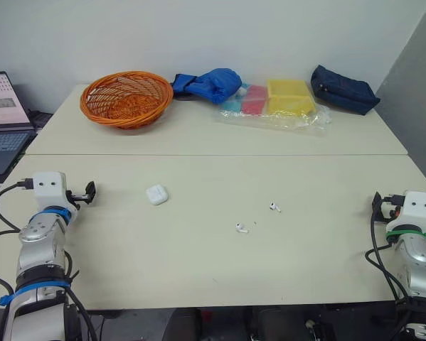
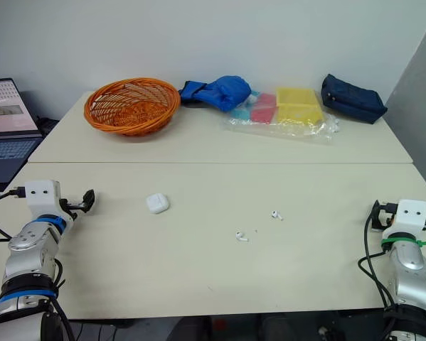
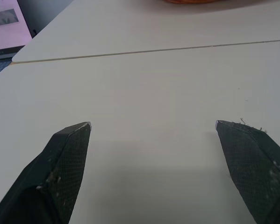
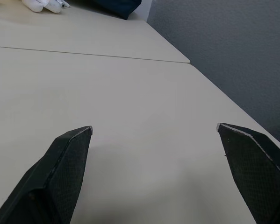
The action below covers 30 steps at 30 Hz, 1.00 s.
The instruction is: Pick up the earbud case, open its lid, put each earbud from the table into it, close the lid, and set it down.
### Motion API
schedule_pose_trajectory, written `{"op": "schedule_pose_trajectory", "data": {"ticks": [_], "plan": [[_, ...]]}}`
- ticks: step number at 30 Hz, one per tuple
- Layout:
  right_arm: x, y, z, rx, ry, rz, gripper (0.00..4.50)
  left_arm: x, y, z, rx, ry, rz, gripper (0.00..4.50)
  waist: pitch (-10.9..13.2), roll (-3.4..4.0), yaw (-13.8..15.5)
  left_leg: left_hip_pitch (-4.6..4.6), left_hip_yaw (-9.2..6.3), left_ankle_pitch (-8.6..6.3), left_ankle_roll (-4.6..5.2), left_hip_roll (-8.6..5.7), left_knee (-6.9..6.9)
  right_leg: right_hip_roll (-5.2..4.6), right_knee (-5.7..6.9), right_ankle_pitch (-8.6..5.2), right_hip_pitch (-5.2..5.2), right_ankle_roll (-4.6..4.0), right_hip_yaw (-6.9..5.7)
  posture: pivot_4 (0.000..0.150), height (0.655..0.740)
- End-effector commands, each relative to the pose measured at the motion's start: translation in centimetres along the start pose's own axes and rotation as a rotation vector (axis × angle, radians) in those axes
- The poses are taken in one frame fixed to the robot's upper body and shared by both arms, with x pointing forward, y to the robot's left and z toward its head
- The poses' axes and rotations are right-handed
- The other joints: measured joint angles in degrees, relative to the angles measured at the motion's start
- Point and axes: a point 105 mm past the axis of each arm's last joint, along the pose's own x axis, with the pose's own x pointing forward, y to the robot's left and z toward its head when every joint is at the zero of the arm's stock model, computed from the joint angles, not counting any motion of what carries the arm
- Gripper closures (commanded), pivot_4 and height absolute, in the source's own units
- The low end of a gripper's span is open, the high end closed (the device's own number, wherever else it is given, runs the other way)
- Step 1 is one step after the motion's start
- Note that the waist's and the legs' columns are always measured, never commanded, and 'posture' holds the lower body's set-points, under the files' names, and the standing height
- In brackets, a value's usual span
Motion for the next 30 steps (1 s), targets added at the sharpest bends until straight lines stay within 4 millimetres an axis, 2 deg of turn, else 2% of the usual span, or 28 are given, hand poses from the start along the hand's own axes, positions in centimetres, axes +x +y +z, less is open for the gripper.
{"op": "schedule_pose_trajectory", "data": {"ticks": [1, 15, 19, 23, 24, 27, 30], "plan": [[0.1, -1.0, 2.0, -0.006, -0.077, -0.027, 0.00, 0.1, 0.7, 1.8, -0.006, -0.057, 0.009, 0.04, 0.00, 0.00, 0.00, 0.00, 0.00, 0.00, 0.00, 0.00, 0.00, 0.00, 0.00, 0.00, 0.00, 0.00, 0.00, 0.150, 0.7400], [0.2, -0.7, 2.1, -0.004, -0.080, -0.024, 0.00, 0.1, 1.4, 2.2, -0.022, -0.078, 0.000, 0.04, 0.00, 0.00, 0.00, 0.00, 0.00, 0.00, 0.00, -0.01, 0.00, 0.01, 0.00, 0.00, 0.00, 0.00, -0.01, 0.150, 0.7400], [0.6, 0.6, 2.8, 0.012, -0.112, 0.041, 0.00, -0.3, 1.4, 2.8, -0.044, -0.102, -0.060, 0.04, 0.00, 0.00, -0.03, 0.00, 0.01, 0.00, 0.00, -0.01, 0.00, 0.01, 0.00, 0.00, 0.00, 0.00, -0.01, 0.150, 0.7400], [1.1, 1.9, 4.0, -0.032, -0.141, 0.119, 0.00, -0.7, 0.6, 4.5, -0.047, -0.135, -0.192, 0.04, 0.00, 0.00, -0.04, 0.00, 0.00, 0.00, 0.00, -0.01, 0.01, 0.06, 0.01, 0.00, 0.00, -0.01, -0.02, 0.150, 0.7400], [1.3, 2.6, 4.8, -0.033, -0.158, 0.161, 0.00, -0.9, 0.0, 5.2, -0.034, -0.143, -0.264, 0.04, 0.00, 0.00, -0.04, 0.00, -0.01, 0.00, 0.00, -0.01, 0.00, 0.06, 0.01, 0.00, 0.00, -0.01, -0.02, 0.150, 0.7400], [1.5, 6.7, 7.4, -0.061, -0.207, 0.414, 0.00, -2.1, -2.6, 7.1, 0.045, -0.140, -0.529, 0.04, 0.03, 0.00, -0.25, -0.01, 0.04, 0.00, 0.00, -0.03, 0.00, 0.22, 0.02, 0.00, -0.06, -0.02, -0.02, 0.150, 0.7400], [0.0, 11.6, 10.6, -0.080, -0.300, 0.721, 0.00, -4.1, -5.9, 7.8, 0.122, -0.095, -0.797, 0.04, 0.03, 0.00, -0.37, 0.00, 0.04, 0.00, 0.00, -0.01, 0.01, 0.21, 0.03, 0.00, -0.06, -0.02, -0.01, 0.150, 0.7400]]}}
